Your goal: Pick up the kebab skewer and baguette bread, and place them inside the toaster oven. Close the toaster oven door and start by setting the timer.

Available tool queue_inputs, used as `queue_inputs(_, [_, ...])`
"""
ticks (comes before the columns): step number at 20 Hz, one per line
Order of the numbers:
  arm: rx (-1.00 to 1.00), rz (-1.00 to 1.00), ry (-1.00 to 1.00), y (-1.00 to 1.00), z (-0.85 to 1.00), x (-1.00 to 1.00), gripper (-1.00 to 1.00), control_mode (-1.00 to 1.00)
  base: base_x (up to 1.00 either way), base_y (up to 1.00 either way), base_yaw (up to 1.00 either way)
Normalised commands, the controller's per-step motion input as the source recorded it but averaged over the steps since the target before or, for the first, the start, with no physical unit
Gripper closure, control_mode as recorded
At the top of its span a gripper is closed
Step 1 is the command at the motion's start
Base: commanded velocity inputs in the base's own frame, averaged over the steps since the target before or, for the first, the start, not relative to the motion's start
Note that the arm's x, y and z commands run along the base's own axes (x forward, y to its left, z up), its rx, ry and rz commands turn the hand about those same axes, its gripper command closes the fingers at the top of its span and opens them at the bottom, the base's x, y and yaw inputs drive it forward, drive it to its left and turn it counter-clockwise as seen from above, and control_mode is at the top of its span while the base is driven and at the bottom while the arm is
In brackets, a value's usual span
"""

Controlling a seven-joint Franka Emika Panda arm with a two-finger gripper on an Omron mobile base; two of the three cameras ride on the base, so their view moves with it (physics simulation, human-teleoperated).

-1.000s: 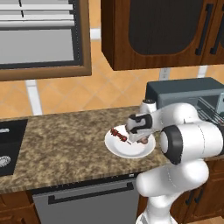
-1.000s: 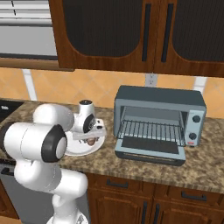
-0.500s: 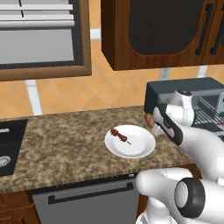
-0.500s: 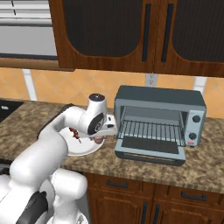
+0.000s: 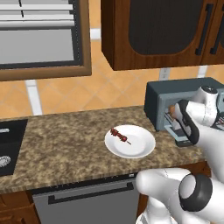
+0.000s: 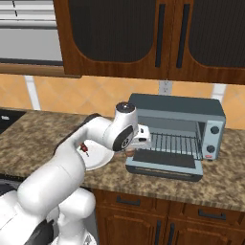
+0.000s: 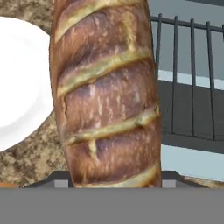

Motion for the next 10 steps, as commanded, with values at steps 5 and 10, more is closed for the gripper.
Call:
queue_inputs(5, [-0.03, -0.1, 0.08, -0.56, 0.0, 0.58, 1.0, -1.0, 0.0, 0.0, 0.0])
queue_inputs(10, [-0.02, -0.07, 0.01, -0.3, -0.13, 0.31, 1.0, -1.0, 0.0, 0.0, 0.0])
